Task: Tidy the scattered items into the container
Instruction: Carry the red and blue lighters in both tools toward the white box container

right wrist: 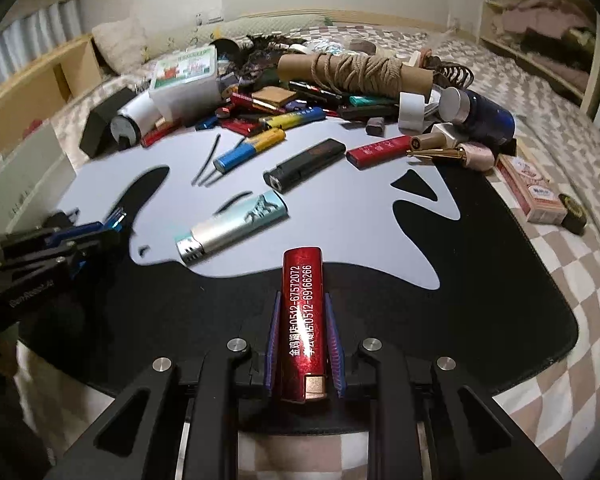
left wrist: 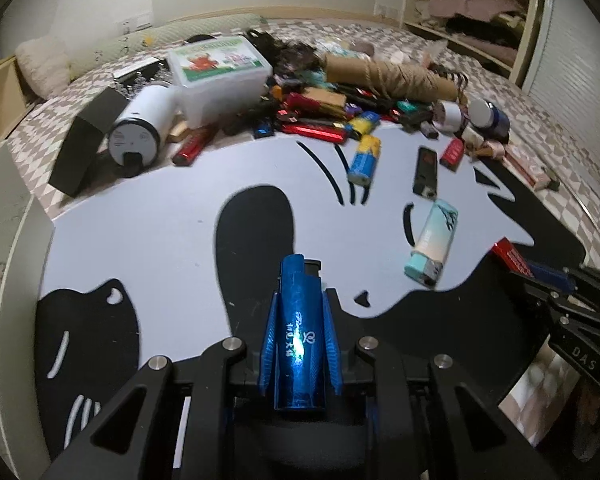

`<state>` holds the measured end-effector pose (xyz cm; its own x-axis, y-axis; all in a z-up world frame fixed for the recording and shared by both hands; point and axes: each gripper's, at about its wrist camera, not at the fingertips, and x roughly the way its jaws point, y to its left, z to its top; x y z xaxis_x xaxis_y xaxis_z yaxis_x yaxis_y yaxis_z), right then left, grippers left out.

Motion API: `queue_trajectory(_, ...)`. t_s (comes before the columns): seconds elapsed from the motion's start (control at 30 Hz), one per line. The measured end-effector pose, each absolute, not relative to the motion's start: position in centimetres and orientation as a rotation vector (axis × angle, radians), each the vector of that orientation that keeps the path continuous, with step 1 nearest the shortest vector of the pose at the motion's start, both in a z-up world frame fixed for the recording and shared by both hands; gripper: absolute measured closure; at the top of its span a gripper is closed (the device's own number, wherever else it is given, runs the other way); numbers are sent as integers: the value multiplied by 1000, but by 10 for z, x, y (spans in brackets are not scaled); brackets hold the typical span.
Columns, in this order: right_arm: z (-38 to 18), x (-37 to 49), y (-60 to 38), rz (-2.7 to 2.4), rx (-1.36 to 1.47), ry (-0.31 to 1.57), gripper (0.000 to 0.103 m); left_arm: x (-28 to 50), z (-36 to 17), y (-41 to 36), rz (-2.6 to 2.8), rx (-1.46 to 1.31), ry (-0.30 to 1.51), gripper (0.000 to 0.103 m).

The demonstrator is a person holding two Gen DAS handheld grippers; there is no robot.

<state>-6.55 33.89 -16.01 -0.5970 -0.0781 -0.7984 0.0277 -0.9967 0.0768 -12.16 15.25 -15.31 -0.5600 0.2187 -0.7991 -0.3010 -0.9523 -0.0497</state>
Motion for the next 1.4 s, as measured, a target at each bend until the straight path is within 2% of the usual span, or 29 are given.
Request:
queue_trajectory(0.47,-112,-84,324,-2824,1238,-112,80,-118,-91,116,2687,-1099,78,81)
queue_trajectory(0.6,-93,-92,309,-2825,1169,-99,80,-116,-74,98,2732,-1043,13,81)
queue_trajectory(1.0,-30,-114,242,-2800,945,-33,80,-100,-23,35,2918,-862,-86,81)
queue_trajectory(1.4,-1,-121,166,-2698,844,26,80,-75,8,-39,3093,-755,-158,81)
